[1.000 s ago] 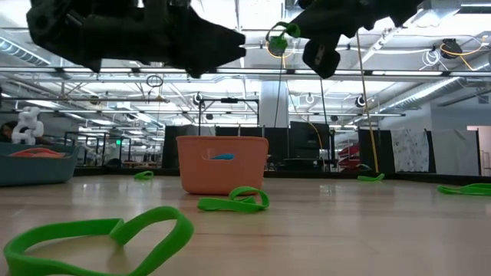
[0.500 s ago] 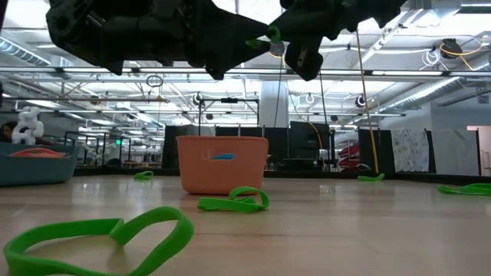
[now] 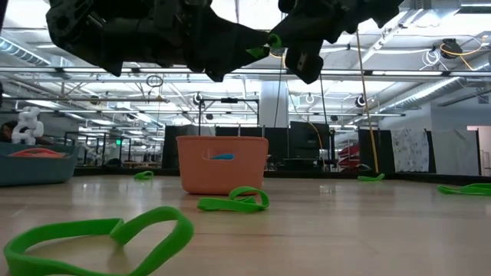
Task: Sort rubber bands into baskets
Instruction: Put the green rubber band into the green bin
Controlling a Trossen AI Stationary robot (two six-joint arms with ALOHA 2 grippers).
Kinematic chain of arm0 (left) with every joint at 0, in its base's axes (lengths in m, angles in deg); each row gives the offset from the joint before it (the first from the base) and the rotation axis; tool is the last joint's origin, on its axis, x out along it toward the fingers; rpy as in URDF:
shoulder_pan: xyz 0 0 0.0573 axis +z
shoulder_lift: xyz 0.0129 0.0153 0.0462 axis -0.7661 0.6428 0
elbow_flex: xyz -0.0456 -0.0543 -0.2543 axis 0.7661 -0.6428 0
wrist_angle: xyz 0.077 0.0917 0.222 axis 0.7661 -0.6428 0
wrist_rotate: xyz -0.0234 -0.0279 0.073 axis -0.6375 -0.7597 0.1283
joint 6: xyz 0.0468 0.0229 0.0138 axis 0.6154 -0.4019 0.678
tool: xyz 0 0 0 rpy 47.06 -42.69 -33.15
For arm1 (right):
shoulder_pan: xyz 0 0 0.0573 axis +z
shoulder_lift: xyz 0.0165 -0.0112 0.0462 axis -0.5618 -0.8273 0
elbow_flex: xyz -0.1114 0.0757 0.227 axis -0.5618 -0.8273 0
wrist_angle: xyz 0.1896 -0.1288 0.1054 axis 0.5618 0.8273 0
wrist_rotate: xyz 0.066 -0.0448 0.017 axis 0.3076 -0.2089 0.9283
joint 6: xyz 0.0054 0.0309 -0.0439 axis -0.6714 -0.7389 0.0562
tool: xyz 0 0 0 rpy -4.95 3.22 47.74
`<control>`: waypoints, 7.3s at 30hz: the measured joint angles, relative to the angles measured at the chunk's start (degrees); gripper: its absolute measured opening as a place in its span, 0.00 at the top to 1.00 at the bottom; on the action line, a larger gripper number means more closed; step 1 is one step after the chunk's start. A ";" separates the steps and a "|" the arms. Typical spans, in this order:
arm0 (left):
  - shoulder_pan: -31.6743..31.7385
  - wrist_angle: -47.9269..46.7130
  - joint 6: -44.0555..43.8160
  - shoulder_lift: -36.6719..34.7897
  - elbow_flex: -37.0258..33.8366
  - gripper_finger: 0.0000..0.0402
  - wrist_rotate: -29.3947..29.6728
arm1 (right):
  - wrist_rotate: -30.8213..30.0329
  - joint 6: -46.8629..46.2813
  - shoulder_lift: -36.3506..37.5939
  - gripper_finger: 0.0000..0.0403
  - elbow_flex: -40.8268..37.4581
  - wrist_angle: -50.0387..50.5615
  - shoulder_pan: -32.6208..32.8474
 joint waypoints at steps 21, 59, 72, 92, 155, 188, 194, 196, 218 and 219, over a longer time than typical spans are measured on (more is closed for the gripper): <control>0.02 -0.93 2.71 0.00 0.35 0.99 0.28 | 0.34 5.50 0.02 0.90 -0.02 0.96 0.00; -42.56 -85.70 -102.26 -32.08 0.44 0.99 -5.27 | -1.44 18.31 0.07 0.59 -0.02 8.47 4.11; -44.02 -88.88 -104.03 -27.47 0.44 0.89 -14.39 | -1.53 25.04 0.07 0.59 -0.02 8.28 3.53; -42.69 -87.61 -101.53 -27.87 0.42 0.72 -14.63 | -1.38 23.56 0.07 0.59 -0.02 7.25 2.56; -16.57 -62.99 -10.84 21.40 32.40 0.72 15.77 | -25.46 -1.14 0.04 0.59 3.74 22.34 19.87; -30.28 -96.04 -34.18 -0.66 34.14 1.00 14.73 | -25.40 -1.49 0.04 0.59 3.69 22.18 19.87; -37.54 -110.28 -54.74 -4.40 34.12 1.00 9.20 | -25.40 -1.53 0.04 0.59 3.69 21.84 19.87; -39.99 -113.98 -60.49 -4.59 34.12 1.00 7.93 | -25.40 -1.53 0.04 0.59 3.69 21.84 19.87; -50.75 -123.31 -81.35 -4.50 29.58 0.99 1.91 | -25.40 -1.55 0.04 0.59 3.69 20.96 19.87; -50.75 -123.30 -81.34 -4.50 29.28 0.98 1.91 | -25.38 -1.55 0.04 0.59 3.69 20.98 19.87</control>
